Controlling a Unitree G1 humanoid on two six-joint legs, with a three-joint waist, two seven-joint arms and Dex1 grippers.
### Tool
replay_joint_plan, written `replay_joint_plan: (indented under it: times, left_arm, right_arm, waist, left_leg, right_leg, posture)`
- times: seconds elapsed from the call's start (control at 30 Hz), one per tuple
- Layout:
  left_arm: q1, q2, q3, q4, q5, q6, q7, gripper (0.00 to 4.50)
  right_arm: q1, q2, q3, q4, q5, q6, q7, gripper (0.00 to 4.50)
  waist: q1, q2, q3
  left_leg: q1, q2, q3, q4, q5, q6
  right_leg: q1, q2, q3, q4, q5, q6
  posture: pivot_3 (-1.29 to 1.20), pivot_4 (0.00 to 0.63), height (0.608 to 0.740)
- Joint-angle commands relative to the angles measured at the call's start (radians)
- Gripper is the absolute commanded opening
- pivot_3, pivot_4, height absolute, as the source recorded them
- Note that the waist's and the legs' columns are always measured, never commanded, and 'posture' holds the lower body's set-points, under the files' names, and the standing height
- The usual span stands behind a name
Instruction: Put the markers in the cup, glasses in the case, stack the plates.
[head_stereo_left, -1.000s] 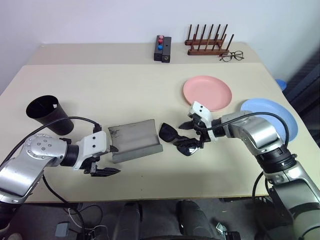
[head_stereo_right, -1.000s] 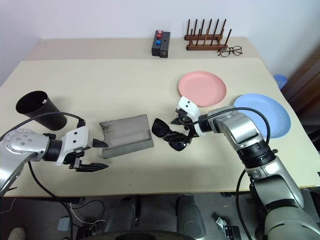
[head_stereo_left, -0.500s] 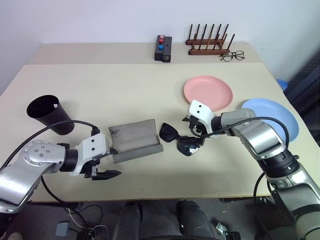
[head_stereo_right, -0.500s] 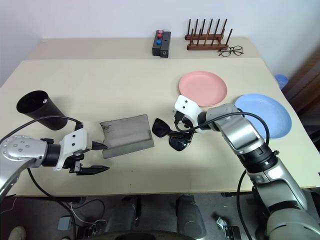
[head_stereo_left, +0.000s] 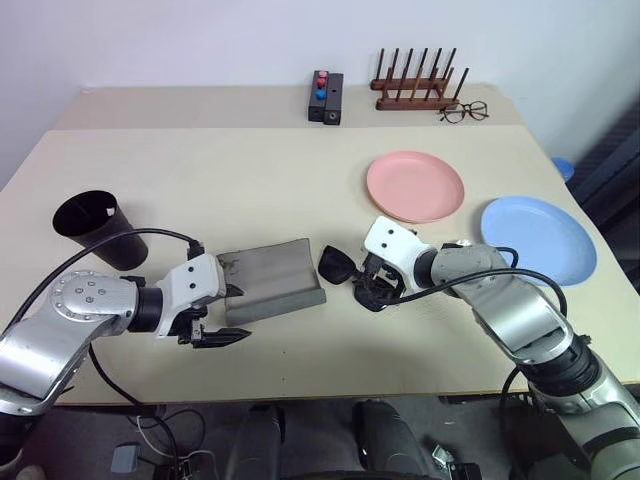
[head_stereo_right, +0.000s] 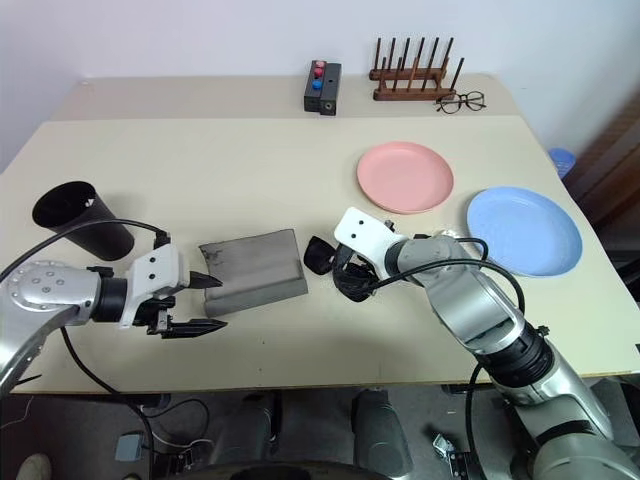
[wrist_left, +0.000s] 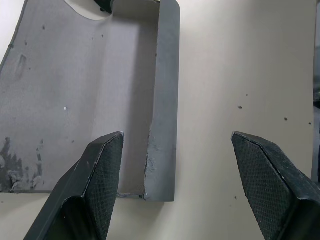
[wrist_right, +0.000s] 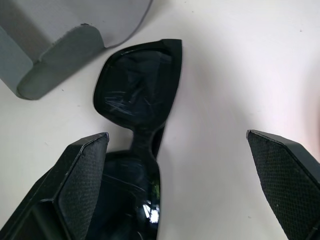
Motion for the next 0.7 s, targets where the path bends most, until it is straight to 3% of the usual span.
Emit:
replay_joint_plan:
  times: [0.03, 0.67, 0.7]
  left_arm:
    - [-0.006, -0.008, 0.019, -0.029, -0.039, 0.023, 0.002, 3.52]
    - [0.066, 0.024, 0.037, -0.072, -0.025, 0.014, 0.014, 3.52]
    - [0.068, 0.023, 0.038, -0.071, -0.024, 0.012, 0.014, 3.55]
  right_arm:
    - [-0.006, 0.015, 0.001, -0.042, -0.02, 0.024, -0.049, 4.5]
    - [-0.017, -0.056, 0.069, 0.006, -0.126, -0.099, -0.07, 4.5]
    - [-0.016, -0.055, 0.074, 0.006, -0.129, -0.109, -0.066, 4.26]
  waist:
    - [0.0, 0.0, 0.0]
    - [-0.001, 0.0, 0.0]
    - [-0.001, 0.0, 0.0]
  left_leg:
    - [0.0, 0.0, 0.0, 0.0, 0.0, 0.0]
    - [0.0, 0.0, 0.0, 0.0, 0.0, 0.0]
    - [0.0, 0.0, 0.0, 0.0, 0.0, 0.0]
  right_leg:
    - [0.0, 0.0, 0.0, 0.0, 0.0, 0.0]
    - [0.0, 0.0, 0.0, 0.0, 0.0, 0.0]
    - [0.0, 0.0, 0.0, 0.0, 0.0, 0.0]
  posture:
    - [0.0, 0.15, 0.74]
    - [0.0, 0.15, 0.74]
    - [0.0, 0.15, 0.74]
